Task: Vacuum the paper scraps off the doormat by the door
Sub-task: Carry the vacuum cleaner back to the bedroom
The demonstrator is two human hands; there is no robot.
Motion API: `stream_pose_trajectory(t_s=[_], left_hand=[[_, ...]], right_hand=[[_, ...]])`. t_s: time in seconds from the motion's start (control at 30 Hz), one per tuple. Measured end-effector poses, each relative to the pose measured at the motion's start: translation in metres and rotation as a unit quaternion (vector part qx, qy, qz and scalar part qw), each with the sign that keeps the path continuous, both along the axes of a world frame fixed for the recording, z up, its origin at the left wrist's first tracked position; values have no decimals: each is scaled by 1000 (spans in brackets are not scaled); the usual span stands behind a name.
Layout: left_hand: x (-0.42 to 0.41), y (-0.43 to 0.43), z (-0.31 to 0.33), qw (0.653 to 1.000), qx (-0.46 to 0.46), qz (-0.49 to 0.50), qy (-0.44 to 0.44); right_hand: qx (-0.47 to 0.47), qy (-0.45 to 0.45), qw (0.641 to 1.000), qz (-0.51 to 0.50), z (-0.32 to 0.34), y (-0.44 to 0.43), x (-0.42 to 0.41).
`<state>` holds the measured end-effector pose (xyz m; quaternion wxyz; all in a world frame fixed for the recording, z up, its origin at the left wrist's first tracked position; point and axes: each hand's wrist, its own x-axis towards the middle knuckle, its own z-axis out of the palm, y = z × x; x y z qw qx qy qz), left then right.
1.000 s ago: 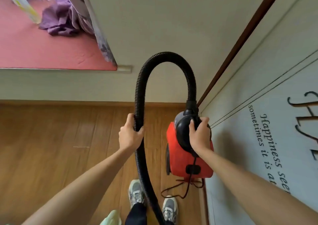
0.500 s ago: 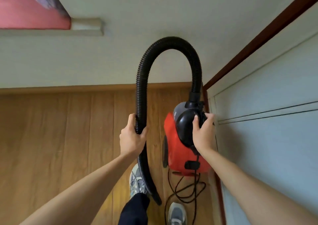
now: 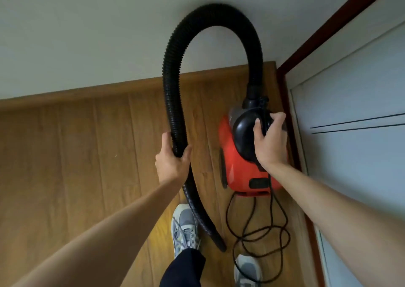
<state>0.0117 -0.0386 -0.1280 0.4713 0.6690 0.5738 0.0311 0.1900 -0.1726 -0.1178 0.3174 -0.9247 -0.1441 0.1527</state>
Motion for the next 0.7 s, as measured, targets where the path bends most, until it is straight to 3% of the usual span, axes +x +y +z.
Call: stream_pose_trajectory(t_s=[0.53,0.7], left_hand=[[25,-4,-59,999,-6,26,24],[30,-9,-48,998,-24,2,59]], right_hand=[[15,-7,1000,-11,-60,-15,15],[-37,33,999,19,-48,-17,17]])
